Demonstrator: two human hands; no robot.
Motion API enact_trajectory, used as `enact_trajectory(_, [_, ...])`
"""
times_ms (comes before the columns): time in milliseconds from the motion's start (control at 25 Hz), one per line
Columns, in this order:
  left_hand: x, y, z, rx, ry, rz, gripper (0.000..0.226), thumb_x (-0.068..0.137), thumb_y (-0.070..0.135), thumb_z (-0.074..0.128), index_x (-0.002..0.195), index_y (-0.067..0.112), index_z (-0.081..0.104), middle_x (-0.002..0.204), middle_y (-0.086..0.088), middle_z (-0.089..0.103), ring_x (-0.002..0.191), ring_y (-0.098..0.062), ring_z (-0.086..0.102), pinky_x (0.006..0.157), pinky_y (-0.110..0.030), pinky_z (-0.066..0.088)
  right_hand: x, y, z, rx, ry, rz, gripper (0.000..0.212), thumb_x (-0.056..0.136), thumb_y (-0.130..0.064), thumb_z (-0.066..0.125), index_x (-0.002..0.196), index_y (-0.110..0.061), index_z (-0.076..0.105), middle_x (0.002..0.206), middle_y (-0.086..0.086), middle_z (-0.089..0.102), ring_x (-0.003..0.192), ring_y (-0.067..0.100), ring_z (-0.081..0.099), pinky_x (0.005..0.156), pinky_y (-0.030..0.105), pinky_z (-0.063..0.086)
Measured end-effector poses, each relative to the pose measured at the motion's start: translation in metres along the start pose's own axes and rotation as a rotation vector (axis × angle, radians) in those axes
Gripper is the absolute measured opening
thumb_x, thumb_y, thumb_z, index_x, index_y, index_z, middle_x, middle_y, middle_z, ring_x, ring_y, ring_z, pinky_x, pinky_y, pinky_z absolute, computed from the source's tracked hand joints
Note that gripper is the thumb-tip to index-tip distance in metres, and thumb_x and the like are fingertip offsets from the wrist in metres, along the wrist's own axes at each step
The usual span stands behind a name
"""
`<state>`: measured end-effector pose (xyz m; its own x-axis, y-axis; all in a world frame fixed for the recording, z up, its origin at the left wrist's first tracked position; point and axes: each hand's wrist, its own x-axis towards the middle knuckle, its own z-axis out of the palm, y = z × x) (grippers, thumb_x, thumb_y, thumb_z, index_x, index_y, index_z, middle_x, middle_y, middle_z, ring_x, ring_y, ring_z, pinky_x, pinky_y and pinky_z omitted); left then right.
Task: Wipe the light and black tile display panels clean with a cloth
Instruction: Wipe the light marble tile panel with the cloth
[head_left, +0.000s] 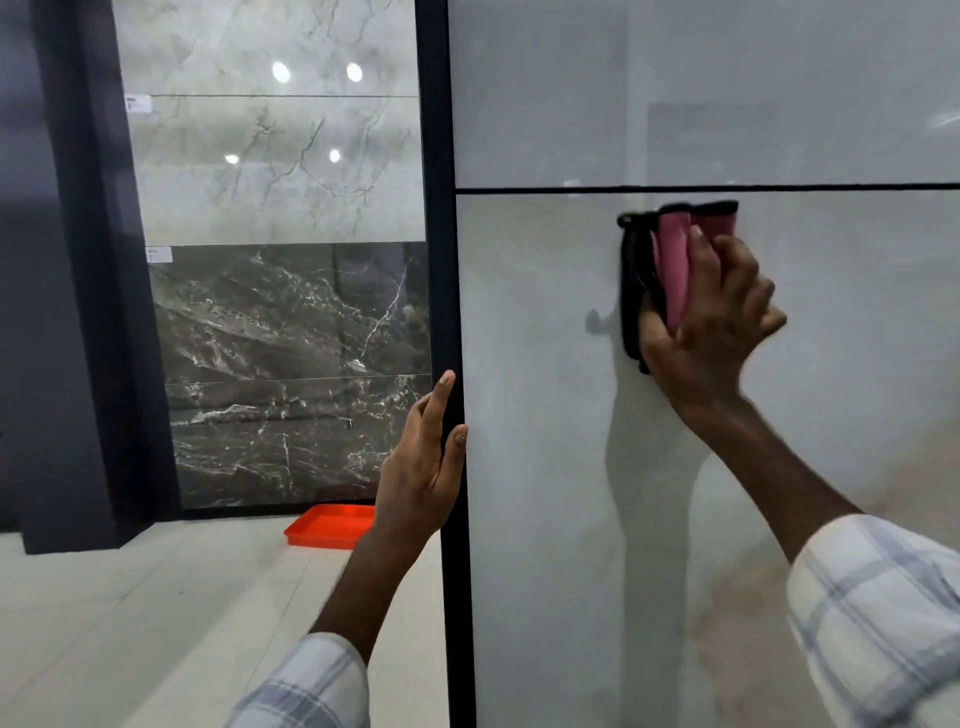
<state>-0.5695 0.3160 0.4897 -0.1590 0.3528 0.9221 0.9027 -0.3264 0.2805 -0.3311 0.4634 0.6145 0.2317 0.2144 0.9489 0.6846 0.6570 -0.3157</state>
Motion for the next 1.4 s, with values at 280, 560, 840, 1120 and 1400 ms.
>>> enact_trajectory(280, [-0.019, -0.011, -0.001, 0.034, 0.002, 0.040, 0.053, 0.105, 0.044, 0.031, 0.156, 0.050, 0.015, 0.145, -0.015, 0.053, 0.113, -0.024, 0.056, 0.079, -0.051, 0.058, -0.069, -0.062, 0.012, 0.050, -0.054, -0.749, 0.066, 0.088, -0.049, 0.061, 0.147, -0.020, 0.056, 0.145, 0.007, 0.057, 0.122, 0.031, 0.051, 0.086, 0.048, 0.032])
enact_trajectory(560, [-0.023, -0.008, 0.006, 0.021, 0.021, 0.022, 0.054, 0.107, 0.036, 0.032, 0.159, 0.032, 0.020, 0.148, -0.018, 0.051, 0.114, -0.025, 0.052, 0.085, -0.051, 0.054, -0.042, -0.034, 0.005, 0.134, -0.001, -0.031, 0.080, 0.072, -0.048, 0.065, 0.148, -0.030, 0.050, 0.149, 0.003, 0.048, 0.126, 0.026, 0.044, 0.090, 0.039, 0.025])
enact_trajectory(840, [-0.038, -0.014, -0.001, 0.105, -0.055, 0.079, 0.063, 0.104, 0.029, 0.036, 0.162, 0.031, 0.013, 0.142, -0.016, 0.050, 0.101, -0.036, 0.058, 0.063, -0.050, 0.057, -0.110, -0.022, 0.003, 0.104, -0.102, -0.841, 0.065, 0.081, -0.049, 0.071, 0.143, -0.032, 0.060, 0.139, -0.001, 0.061, 0.114, 0.027, 0.059, 0.084, 0.046, 0.026])
enact_trajectory(1120, [-0.042, -0.018, -0.003, 0.133, -0.091, 0.092, 0.061, 0.106, 0.034, 0.033, 0.162, 0.028, 0.011, 0.148, -0.014, 0.044, 0.109, -0.035, 0.055, 0.069, -0.049, 0.056, -0.136, -0.037, 0.004, 0.194, -0.072, -0.653, 0.061, 0.086, -0.044, 0.067, 0.144, -0.024, 0.060, 0.141, 0.004, 0.057, 0.113, 0.031, 0.056, 0.085, 0.048, 0.034])
enact_trajectory(1400, [-0.062, -0.028, -0.002, 0.217, -0.147, 0.152, 0.059, 0.112, 0.048, 0.021, 0.163, 0.021, 0.009, 0.126, -0.021, 0.054, 0.074, -0.016, 0.047, 0.056, -0.027, 0.035, -0.091, 0.063, -0.022, 0.122, -0.063, -0.113, 0.072, 0.072, -0.043, 0.079, 0.140, -0.029, 0.061, 0.140, 0.003, 0.055, 0.124, 0.026, 0.049, 0.089, 0.039, 0.024])
